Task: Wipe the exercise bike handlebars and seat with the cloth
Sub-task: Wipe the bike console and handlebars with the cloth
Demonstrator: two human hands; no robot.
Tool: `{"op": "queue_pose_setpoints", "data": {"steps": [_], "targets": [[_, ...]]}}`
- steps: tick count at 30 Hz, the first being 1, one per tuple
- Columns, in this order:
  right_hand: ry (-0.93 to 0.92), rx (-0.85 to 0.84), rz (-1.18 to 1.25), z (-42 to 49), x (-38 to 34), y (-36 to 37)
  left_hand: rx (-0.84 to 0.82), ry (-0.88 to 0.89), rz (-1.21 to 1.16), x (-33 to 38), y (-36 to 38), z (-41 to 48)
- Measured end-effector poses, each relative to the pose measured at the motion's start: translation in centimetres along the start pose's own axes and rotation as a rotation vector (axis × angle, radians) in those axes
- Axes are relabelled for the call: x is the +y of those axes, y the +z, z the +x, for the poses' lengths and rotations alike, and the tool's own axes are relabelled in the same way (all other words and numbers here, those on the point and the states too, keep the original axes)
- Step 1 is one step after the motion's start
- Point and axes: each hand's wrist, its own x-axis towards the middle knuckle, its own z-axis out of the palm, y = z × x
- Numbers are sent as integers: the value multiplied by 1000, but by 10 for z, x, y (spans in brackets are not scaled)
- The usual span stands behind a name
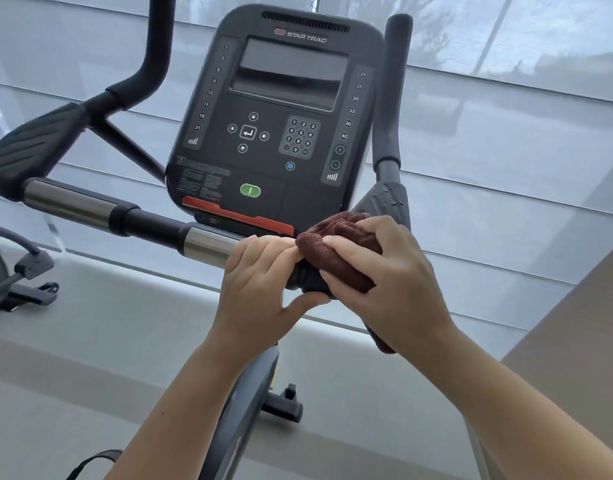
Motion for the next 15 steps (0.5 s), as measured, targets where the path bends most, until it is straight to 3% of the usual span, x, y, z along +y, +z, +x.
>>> {"op": "queue_pose_setpoints", "data": {"steps": [3, 6, 9, 11, 15], "targets": [[-64, -34, -30, 10, 12, -5, -15, -12, -13, 0, 0, 0], [67, -31, 4, 23, 16, -6, -18, -24, -19, 0, 0, -2], [134, 88, -13, 7, -2, 5, 3, -27, -25, 1, 0, -1], [108, 143, -23, -8, -16, 13, 24, -27, -28, 2, -1, 0], [22, 91, -62, -2, -1, 6, -2, -31, -40, 2, -2, -1]]}}
